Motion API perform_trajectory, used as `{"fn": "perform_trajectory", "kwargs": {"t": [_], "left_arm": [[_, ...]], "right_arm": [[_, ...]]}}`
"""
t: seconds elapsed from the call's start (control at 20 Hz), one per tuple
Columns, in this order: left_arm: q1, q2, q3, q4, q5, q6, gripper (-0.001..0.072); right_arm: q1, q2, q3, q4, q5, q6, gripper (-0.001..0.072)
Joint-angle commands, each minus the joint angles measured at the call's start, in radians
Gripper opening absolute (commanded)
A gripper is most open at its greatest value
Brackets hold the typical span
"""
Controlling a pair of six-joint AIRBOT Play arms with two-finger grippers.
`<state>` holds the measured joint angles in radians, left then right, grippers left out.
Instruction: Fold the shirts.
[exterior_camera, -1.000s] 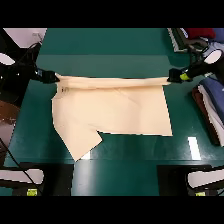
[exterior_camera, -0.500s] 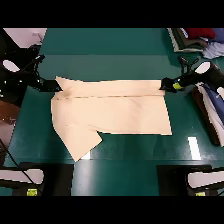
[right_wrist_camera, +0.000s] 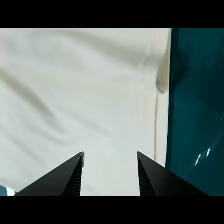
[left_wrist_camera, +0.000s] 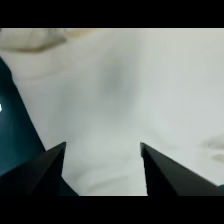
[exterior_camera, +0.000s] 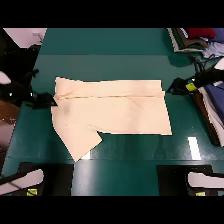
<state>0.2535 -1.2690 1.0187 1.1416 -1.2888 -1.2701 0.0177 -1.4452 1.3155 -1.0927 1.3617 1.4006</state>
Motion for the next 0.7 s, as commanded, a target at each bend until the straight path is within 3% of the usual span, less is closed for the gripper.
{"fn": "perform_trajectory", "kwargs": {"t": [0.0, 0.2, 0.35, 0.65], "left_arm": [[0.009, 0.198, -0.265, -0.002, -0.053, -0.072, 0.0558], [0.009, 0.342, -0.473, -0.024, -0.055, -0.141, 0.0559], [0.009, 0.366, -0.556, -0.033, -0.040, -0.145, 0.0558], [0.009, 0.365, -0.652, -0.183, 0.140, -0.109, 0.0558]], "right_arm": [[-0.041, 0.132, -0.161, 0.001, 0.018, -0.034, 0.0397], [-0.048, 0.240, -0.302, 0.001, -0.015, -0.057, 0.0397], [-0.048, 0.289, -0.350, 0.001, -0.035, -0.060, 0.0397], [-0.048, 0.338, -0.353, 0.002, -0.039, -0.060, 0.0397]]}}
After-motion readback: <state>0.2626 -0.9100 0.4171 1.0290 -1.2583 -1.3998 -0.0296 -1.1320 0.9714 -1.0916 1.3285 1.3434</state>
